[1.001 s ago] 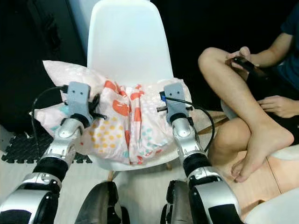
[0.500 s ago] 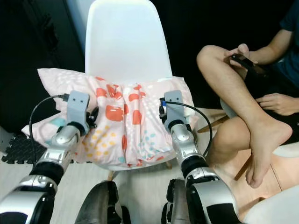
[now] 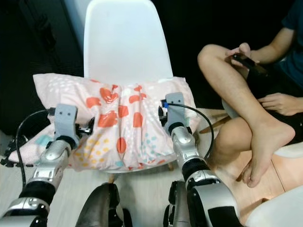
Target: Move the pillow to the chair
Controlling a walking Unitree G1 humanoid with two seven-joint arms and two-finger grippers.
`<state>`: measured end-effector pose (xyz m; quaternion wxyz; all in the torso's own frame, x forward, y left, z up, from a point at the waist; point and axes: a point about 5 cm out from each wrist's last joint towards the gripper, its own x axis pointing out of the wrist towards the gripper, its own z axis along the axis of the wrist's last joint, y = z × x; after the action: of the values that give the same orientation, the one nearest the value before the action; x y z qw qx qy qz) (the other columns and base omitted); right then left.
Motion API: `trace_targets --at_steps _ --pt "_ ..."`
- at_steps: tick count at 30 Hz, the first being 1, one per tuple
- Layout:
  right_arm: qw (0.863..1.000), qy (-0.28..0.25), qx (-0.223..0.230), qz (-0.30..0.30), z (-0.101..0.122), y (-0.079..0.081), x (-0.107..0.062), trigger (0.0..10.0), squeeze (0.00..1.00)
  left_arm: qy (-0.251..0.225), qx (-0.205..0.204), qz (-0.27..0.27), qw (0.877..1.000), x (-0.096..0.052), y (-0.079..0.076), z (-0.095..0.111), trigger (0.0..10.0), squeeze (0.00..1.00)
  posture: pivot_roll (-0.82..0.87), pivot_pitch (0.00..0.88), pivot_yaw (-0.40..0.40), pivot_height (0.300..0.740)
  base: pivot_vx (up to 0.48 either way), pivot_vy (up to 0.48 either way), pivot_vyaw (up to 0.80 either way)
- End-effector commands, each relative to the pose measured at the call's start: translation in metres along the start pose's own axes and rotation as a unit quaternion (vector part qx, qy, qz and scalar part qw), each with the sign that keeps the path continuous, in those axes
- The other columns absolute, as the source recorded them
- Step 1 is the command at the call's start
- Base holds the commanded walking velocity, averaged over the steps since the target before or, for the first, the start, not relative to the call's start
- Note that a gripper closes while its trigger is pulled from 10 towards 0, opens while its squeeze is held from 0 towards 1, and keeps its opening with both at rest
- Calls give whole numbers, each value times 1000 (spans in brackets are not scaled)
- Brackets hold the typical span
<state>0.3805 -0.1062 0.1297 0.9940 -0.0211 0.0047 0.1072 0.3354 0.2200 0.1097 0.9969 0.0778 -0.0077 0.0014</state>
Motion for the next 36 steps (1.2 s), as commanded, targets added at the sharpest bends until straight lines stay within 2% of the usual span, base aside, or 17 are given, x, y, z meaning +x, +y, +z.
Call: trace_targets --at_steps 1,5,8,9,10,12,13,14,16,20,23,24,28,29,31,33,36 --pt "1000 11 9 6 -9 2 -4 10000 1000 20 -1 1 1000 -8 1 -9 10000 1000 59 279 -76 598 0 0 0" --pt "1000 13 12 4 -10 3 -4 10000 1000 29 1 20 999 -17 8 -12 10000 1000 64 279 -76 598 0 0 0" --pt "1000 20 10 -9 -12 2 -4 10000 1000 52 7 70 996 -32 18 -18 10000 1000 68 279 -73 598 0 0 0" --pt "1000 20 10 -9 -12 2 -4 10000 1000 52 7 70 996 -32 18 -18 10000 1000 68 279 -73 598 0 0 0" --pt "1000 15 12 -10 -11 2 -4 10000 525 41 3 97 994 -44 23 -16 10000 0 68 279 -73 598 0 0 0" --pt "1000 15 12 -10 -11 2 -4 10000 525 41 3 97 994 -44 23 -16 10000 0 68 279 -73 598 0 0 0" --pt "1000 13 13 -10 -11 2 -4 10000 8 23 -5 107 994 -50 24 -13 10000 0 69 277 -71 598 0 0 0" --pt "1000 11 13 -8 -11 2 -4 10000 0 -9 -17 117 993 -58 26 -5 10000 0 69 277 -71 598 0 0 0" --pt "1000 8 14 -7 -10 2 -5 10000 0 -56 -27 131 989 -68 29 5 10000 0 75 274 -70 598 0 0 0" --pt "1000 -4 16 -1 -9 4 -5 10000 0 -88 -32 164 982 -81 36 15 10000 0 76 272 -71 598 0 0 0" --pt "998 -20 53 27 -7 11 -6 10000 0 -116 -11 203 972 -89 46 26 10000 0 77 271 -72 598 0 0 0" --pt "996 -22 74 40 -7 14 -7 10000 0 -113 -4 212 971 -90 48 27 10000 0 80 270 -75 598 0 0 0" --pt "996 -23 74 46 -8 16 -8 10000 0 -88 13 213 973 -90 49 24 10000 0 78 269 -75 598 0 0 0" --pt "990 -29 133 37 -7 14 -8 10000 1000 -78 23 210 974 -89 49 21 10000 0 76 269 -74 598 0 0 0" --pt "972 -43 230 26 -6 10 -8 10000 1000 -71 32 209 975 -88 48 20 10000 0 74 267 -70 598 0 0 0" --pt "970 -53 233 34 -4 10 -8 10000 1000 -73 32 209 975 -87 48 21 10000 0 72 266 -67 598 0 0 0" --pt "978 -81 184 55 1 13 -11 10000 1000 -76 30 208 975 -86 45 23 10000 0 71 266 -66 598 0 0 0"
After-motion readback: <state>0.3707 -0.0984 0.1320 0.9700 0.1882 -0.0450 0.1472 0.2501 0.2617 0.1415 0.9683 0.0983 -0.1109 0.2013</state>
